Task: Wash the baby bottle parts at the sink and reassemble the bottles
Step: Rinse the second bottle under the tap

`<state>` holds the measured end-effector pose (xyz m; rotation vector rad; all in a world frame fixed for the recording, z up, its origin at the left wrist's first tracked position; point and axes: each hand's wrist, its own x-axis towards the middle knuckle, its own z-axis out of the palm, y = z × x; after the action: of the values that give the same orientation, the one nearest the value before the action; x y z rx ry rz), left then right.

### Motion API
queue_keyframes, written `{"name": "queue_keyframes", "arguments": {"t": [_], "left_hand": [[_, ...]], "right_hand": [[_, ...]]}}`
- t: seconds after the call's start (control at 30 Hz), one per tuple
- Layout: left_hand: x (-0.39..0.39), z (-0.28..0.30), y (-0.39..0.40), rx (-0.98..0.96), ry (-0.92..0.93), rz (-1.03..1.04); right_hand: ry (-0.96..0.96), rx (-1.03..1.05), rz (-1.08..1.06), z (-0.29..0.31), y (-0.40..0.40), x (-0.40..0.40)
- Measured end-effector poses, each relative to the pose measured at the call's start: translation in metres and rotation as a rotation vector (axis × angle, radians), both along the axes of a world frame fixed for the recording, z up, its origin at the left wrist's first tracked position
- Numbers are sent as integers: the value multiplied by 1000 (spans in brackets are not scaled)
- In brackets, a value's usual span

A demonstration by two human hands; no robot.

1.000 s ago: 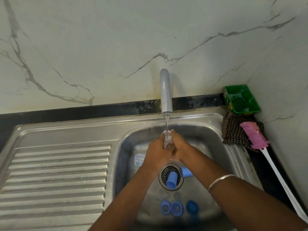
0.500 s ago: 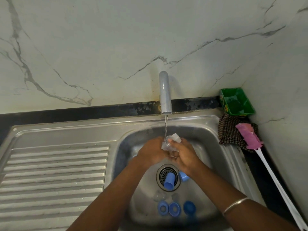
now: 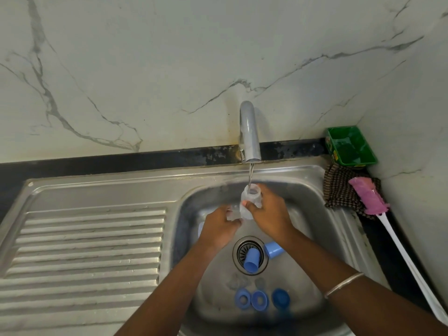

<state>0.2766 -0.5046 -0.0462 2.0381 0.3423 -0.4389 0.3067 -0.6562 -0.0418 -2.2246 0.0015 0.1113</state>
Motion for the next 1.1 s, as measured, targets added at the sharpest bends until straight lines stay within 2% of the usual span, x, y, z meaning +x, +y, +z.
{"name": "queue_keyframes", "arguments": {"t": [0.17,0.3,0.37,0.5,0.73,0.87,1.1], "left_hand": [[-1,-1,5,15,-9,-4],[-2,0,5,30,-18,-3],[-2,0,4,33,-30,-16],[-1,-2,2,11,-38,-10],[2,1,-7,-26,-122,-54],[6,4,-15,-67,-201,-89],[13,5,-20,-68,-272,-93]], "right_hand": [[10,-140,205,-1,4,-9],[-7,-105,53,3,7,-10],[-4,-95,98,2,7,-12],[-9,-49,-7,2,4,-14],[-13,-42,24,7,-1,-13],[24,80,-47,11,0,-16],[92,274,-22,15,-5,-14]]}}
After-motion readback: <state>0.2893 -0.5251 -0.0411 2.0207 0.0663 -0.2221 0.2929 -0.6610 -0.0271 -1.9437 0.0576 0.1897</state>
